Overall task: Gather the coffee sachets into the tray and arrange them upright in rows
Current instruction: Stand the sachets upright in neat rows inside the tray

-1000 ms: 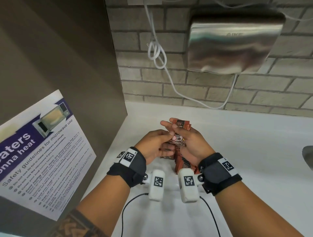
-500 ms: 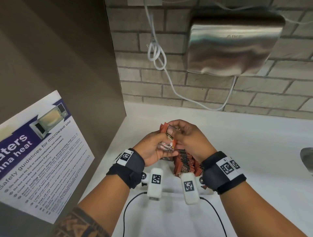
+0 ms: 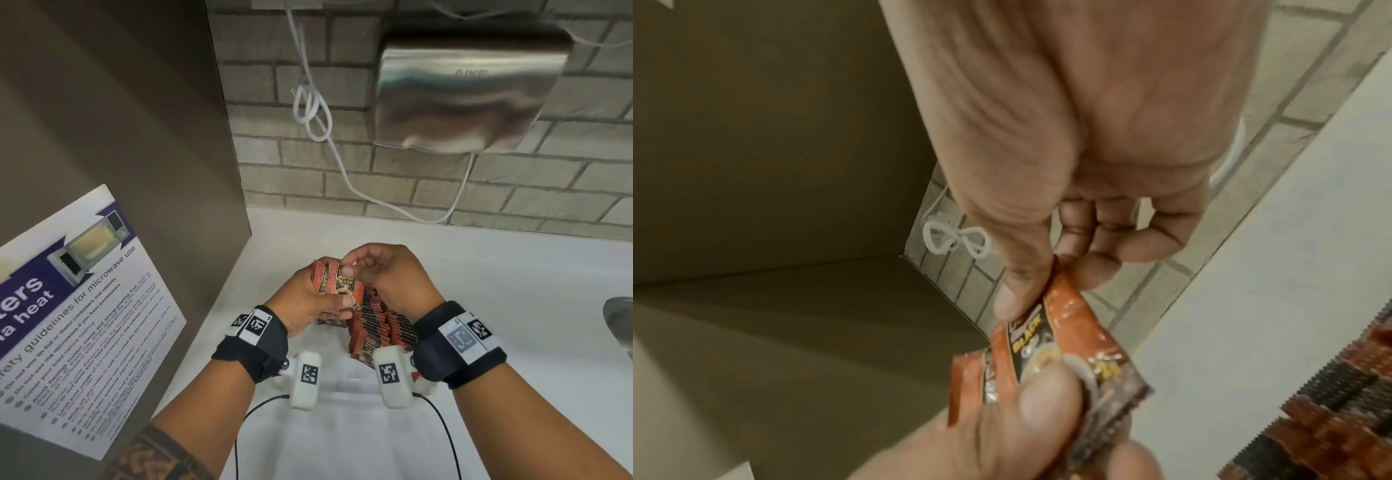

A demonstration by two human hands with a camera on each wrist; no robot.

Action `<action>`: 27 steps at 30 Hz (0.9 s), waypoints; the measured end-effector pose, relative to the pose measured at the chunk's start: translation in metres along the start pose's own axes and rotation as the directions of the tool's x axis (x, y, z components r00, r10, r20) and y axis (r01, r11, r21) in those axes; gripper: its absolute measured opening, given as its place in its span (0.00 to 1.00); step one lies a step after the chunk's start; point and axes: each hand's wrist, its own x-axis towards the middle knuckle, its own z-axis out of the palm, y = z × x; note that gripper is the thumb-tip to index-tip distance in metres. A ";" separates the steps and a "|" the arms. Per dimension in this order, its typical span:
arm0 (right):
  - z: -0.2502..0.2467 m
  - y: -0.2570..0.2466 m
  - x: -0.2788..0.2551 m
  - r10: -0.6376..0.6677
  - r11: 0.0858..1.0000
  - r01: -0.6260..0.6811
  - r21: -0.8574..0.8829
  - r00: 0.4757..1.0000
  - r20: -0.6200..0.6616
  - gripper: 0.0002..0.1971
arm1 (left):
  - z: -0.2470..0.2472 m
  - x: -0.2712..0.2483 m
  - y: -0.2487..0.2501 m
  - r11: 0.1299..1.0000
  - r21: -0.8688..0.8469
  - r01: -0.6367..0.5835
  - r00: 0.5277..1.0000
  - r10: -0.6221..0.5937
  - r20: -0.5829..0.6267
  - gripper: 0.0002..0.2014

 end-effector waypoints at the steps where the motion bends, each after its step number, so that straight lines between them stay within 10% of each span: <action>1: -0.002 -0.002 0.000 0.016 0.999 -0.016 0.035 1.000 0.010 0.05 | -0.001 0.000 0.001 0.999 0.031 -0.030 1.000 0.030 -0.008 0.21; 10: -0.007 -0.014 0.015 0.048 0.950 -0.029 -0.310 0.997 0.053 0.02 | -0.019 0.006 0.003 0.863 0.500 -0.067 0.969 0.176 -0.174 0.24; 20: 0.021 0.025 0.021 0.170 0.808 -0.075 -0.584 0.979 0.110 0.06 | -0.042 -0.009 0.004 0.448 0.803 0.393 0.910 -0.066 -0.408 0.18; 27: 0.035 0.036 0.022 0.226 0.695 -0.090 -0.713 0.969 0.098 0.11 | -0.012 -0.004 -0.001 0.199 0.950 0.242 0.846 -0.523 -0.106 0.22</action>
